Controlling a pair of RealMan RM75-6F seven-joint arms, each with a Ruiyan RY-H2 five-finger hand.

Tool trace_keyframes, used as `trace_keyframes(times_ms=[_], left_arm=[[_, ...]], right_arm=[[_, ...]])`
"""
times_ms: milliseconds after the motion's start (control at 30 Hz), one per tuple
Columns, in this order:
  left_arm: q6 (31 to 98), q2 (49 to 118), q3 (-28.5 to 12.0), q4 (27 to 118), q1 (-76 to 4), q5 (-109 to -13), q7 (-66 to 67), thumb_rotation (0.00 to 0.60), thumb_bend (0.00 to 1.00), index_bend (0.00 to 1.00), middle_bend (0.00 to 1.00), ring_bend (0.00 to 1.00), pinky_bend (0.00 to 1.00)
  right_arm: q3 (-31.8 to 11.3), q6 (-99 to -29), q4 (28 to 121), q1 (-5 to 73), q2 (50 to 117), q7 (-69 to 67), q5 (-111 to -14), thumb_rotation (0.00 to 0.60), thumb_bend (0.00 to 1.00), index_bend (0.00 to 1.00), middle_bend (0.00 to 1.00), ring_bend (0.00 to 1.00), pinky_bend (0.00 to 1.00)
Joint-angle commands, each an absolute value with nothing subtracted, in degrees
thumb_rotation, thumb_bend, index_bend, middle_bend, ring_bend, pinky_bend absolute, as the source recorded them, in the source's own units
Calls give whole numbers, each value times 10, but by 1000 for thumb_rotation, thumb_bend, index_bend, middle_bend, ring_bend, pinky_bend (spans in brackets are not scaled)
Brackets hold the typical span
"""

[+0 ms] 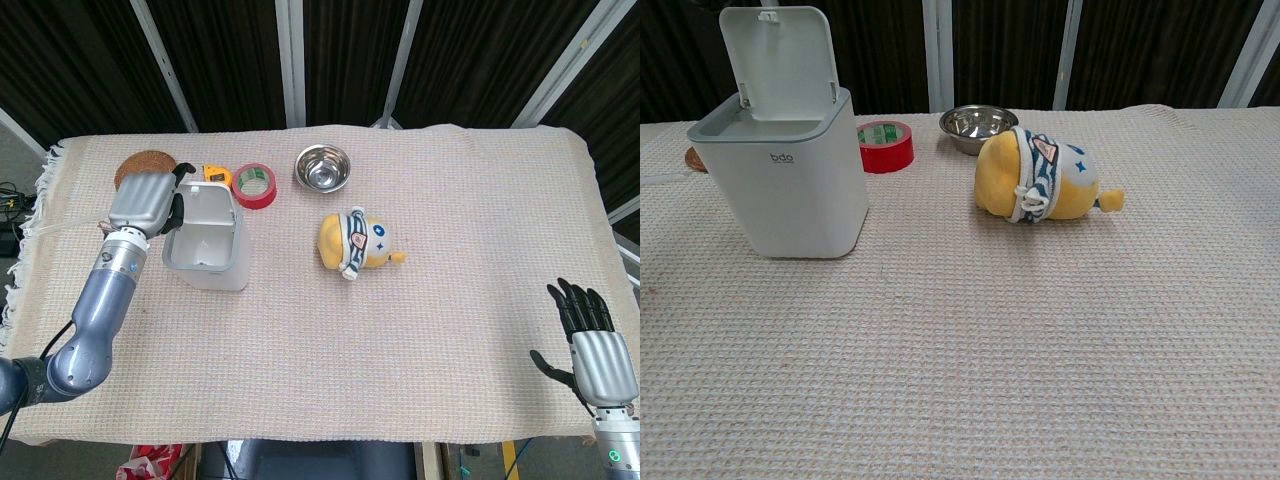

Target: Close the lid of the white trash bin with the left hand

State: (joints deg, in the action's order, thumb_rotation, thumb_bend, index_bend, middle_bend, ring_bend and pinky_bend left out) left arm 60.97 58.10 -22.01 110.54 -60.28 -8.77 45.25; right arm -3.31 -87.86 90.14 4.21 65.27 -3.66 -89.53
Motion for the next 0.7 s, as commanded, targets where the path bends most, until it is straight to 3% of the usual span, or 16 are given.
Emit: trace_keyframes(times_ms=[33,400,700], left_arm=[[608,592,-212,1094,-623,-63,465,600,773,236,1000,971,977],[613,550,-192,1136,-630,-30,473,600,775,250,1000,971,977],[590,475,-174,1199,-605,-42,459,600,775,247,1000,971,977]], right_arm=[[-33,-879,901,42,653,-38,-895,600,237,0,0,0,0],[-33,-883,900,39,651,-40,-896,600,238,0,0,0,0],[-31,-884,901,38,652,-35,-899,600,237,0,0,0,0]])
